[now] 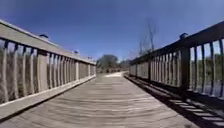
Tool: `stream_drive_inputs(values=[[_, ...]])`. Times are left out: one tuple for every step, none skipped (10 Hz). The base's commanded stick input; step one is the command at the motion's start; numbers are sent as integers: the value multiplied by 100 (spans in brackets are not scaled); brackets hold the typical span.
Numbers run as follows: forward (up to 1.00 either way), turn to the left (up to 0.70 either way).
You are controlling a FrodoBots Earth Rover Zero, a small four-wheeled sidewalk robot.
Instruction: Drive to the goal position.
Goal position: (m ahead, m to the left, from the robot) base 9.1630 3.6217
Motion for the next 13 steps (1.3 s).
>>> stream_drive_inputs(values=[[50,0],[50,0],[50,0],[50,0],[50,0],[50,0],[50,0],[50,0],[50,0],[50,0],[50,0],[50,0],[50,0]])
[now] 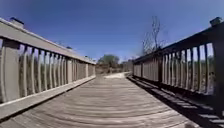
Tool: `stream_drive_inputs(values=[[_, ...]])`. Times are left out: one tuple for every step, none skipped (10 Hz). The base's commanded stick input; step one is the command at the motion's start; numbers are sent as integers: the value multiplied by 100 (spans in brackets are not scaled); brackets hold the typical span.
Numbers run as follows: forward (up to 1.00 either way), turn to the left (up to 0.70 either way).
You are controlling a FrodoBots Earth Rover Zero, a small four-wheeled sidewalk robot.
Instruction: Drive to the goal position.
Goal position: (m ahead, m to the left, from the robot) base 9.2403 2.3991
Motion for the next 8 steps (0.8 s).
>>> stream_drive_inputs(values=[[50,0],[50,0],[50,0],[50,0],[50,0],[50,0],[50,0],[50,0]])
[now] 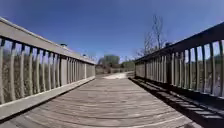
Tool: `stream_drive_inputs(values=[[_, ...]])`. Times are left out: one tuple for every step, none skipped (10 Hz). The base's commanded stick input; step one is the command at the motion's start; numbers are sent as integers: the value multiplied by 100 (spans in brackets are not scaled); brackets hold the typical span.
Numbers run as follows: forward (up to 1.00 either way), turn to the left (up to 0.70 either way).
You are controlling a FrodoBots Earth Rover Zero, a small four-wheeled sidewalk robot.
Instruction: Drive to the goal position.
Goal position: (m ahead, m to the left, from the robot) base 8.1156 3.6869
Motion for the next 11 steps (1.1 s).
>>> stream_drive_inputs(values=[[50,0],[50,0],[50,0],[50,0],[50,0],[50,0],[50,0],[50,0],[50,-27],[50,-50],[50,-38]])
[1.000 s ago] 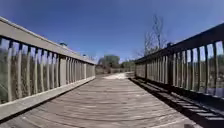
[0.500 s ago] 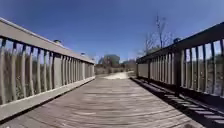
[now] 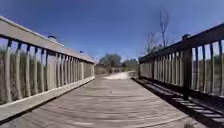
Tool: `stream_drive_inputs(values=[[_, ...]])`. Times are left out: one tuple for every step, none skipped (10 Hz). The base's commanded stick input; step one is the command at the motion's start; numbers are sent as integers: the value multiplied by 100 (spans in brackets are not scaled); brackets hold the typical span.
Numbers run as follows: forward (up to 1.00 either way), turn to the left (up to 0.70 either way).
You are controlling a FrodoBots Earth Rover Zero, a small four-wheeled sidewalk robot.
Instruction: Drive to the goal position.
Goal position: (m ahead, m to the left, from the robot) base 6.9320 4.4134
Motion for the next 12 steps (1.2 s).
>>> stream_drive_inputs(values=[[50,0],[50,0],[50,0],[50,0],[50,0],[50,0],[50,0],[50,0],[50,0],[50,0],[50,0],[50,0]])
